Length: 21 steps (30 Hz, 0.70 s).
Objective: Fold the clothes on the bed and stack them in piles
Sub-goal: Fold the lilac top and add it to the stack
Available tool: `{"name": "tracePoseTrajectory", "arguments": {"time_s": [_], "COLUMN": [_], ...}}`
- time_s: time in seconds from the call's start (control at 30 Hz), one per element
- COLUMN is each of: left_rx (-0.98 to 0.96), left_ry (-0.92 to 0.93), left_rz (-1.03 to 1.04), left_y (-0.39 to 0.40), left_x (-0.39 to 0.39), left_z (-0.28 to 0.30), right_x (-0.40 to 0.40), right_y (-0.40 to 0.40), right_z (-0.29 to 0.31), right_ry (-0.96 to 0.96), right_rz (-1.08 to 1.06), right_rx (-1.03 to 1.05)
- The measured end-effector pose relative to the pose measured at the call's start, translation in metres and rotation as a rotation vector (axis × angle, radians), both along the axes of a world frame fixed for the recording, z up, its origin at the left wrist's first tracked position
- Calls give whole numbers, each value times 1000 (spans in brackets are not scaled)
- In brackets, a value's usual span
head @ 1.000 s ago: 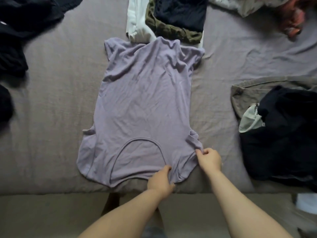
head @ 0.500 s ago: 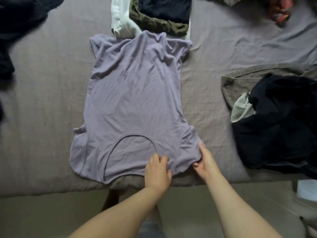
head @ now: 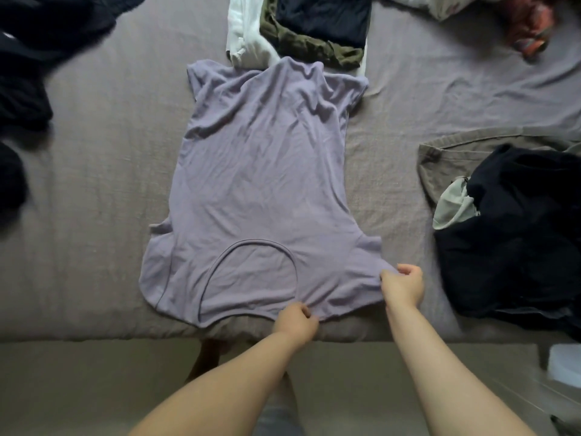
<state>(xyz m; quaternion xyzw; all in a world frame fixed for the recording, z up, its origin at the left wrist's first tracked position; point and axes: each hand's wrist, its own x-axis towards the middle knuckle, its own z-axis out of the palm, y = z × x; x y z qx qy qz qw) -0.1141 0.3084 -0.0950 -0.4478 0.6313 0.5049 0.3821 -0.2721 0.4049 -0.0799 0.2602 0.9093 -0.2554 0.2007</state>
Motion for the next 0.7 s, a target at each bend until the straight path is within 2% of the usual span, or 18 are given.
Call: {"name": "tracePoseTrajectory", "arguments": {"time_s": [0.1,0.27,0.37,0.43,0.5,0.6,0.63,0.7], "left_rx": [-151,-391,-428,-476,-530,-566,-582,-653], "left_ry": [-103,-448,-540,-541,-400,-167,-102,46], "left_rz": [248,1088,1386,1446,1419,1347,1297,1132], "left_y": [-18,-70,-108,-127,-141,-153,-156,-159], "left_x": [9,40,62,78,92,99,100,104], "left_z": [2,6,11,2,-11,-14,-11,-6], "right_x": [-4,16,47,70,91,116,123,136], "right_y": [-19,-132,-208,-248,-277,-304,-311,-322], "right_z": [6,10,2,-2,-2,3,6,10], "right_ry": [-35,43,-37,-69,-106,-51,-25,-9], "right_rz": [258,967,1312,1495,1651,1932,2079,2457], "right_rx": [140,-160,-282,-326,-304,-319,-304,-136]}}
